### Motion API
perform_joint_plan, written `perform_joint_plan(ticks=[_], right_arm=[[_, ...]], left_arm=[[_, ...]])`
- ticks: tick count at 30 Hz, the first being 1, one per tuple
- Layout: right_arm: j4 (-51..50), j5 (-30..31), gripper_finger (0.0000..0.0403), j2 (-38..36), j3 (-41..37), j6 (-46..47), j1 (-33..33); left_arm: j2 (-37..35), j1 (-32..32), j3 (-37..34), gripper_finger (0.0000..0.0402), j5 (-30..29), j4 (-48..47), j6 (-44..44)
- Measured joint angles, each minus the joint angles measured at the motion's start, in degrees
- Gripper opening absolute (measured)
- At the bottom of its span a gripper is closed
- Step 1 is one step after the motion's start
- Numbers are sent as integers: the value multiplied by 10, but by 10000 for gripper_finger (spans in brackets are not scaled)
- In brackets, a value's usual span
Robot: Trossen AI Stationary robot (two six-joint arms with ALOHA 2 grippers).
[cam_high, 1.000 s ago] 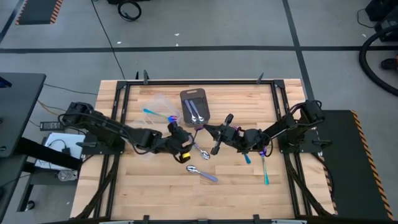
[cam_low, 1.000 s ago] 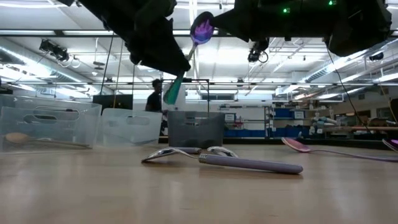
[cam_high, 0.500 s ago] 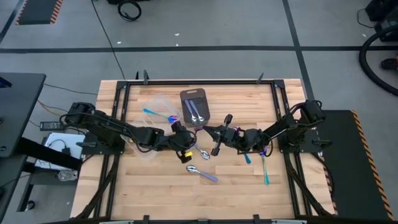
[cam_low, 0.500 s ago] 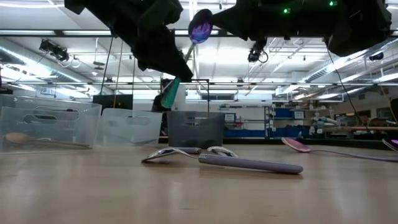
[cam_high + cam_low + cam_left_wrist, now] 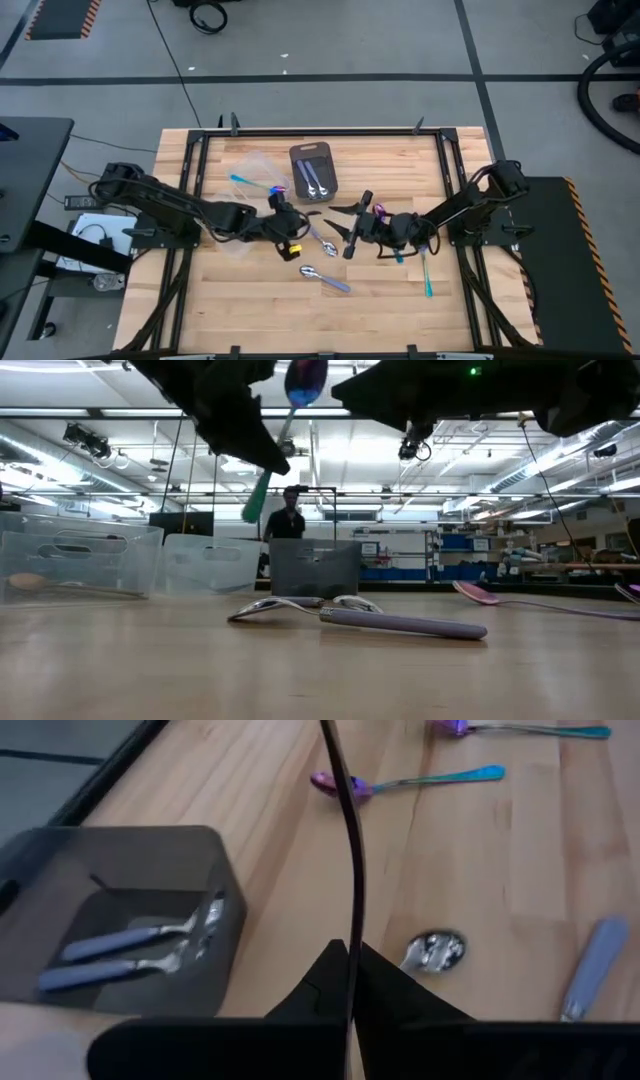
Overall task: Sort silverware by color (type)
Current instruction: Put the blue spoon into the top transparent bin
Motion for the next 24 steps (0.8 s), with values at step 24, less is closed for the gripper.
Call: perform_joint_plan(ticks=[24], right_arm=[[-161, -26, 219, 20, 0, 178, 6]], left_arm=[[-121, -103, 44, 8, -39, -314, 105]])
